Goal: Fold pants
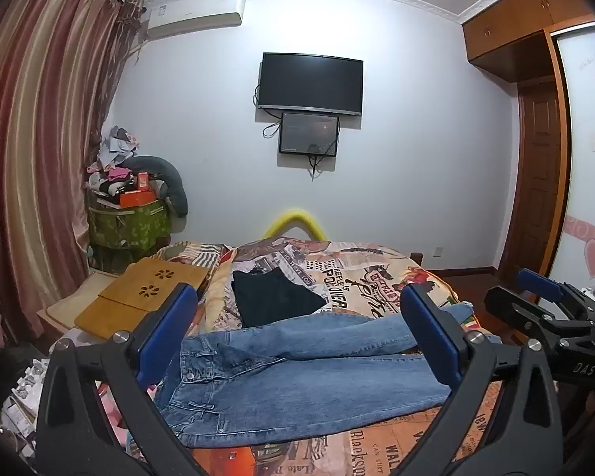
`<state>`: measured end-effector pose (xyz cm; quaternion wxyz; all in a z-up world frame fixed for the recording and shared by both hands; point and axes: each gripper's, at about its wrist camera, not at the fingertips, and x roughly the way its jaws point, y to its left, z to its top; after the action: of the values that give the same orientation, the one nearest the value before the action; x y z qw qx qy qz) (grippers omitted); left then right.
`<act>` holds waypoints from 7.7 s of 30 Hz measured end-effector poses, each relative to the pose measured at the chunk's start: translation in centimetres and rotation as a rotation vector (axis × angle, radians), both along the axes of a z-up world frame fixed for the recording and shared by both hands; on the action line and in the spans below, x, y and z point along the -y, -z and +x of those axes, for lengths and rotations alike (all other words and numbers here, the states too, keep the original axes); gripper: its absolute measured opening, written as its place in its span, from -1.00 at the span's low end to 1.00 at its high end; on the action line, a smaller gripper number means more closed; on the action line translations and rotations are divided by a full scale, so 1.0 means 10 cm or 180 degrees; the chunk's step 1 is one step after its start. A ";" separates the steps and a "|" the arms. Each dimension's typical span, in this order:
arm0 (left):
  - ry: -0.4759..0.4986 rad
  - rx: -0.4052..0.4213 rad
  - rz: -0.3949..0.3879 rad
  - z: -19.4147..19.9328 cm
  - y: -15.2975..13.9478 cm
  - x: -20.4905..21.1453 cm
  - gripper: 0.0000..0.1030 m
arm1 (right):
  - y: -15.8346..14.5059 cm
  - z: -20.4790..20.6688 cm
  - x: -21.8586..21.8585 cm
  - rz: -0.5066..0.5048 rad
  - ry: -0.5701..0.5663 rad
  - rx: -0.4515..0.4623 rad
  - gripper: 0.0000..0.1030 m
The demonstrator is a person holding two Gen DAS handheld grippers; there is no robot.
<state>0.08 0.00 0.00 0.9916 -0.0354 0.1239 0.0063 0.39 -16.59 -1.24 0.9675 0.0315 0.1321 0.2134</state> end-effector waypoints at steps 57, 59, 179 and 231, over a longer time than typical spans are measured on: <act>-0.0021 -0.0016 0.0027 0.04 0.04 -0.01 1.00 | 0.00 0.04 0.12 -0.0008 0.0096 -0.0034 1.00; -0.0022 -0.0015 0.0023 0.04 0.04 -0.01 1.00 | 0.00 0.04 0.12 -0.0009 0.0097 -0.0034 1.00; -0.0565 -0.2228 0.0048 3.31 1.64 -1.74 -0.90 | 1.23 2.84 0.03 -0.1362 -0.0510 -0.1332 -0.88; -0.0367 -0.2337 0.0082 1.73 1.77 -1.38 -0.46 | 1.40 1.32 0.67 -0.0869 -0.0518 -0.1773 -0.46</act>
<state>17.37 13.83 -17.70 0.8795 -0.0252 0.4691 0.0760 13.63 -23.30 -15.26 0.8692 -0.0522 0.4213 0.2535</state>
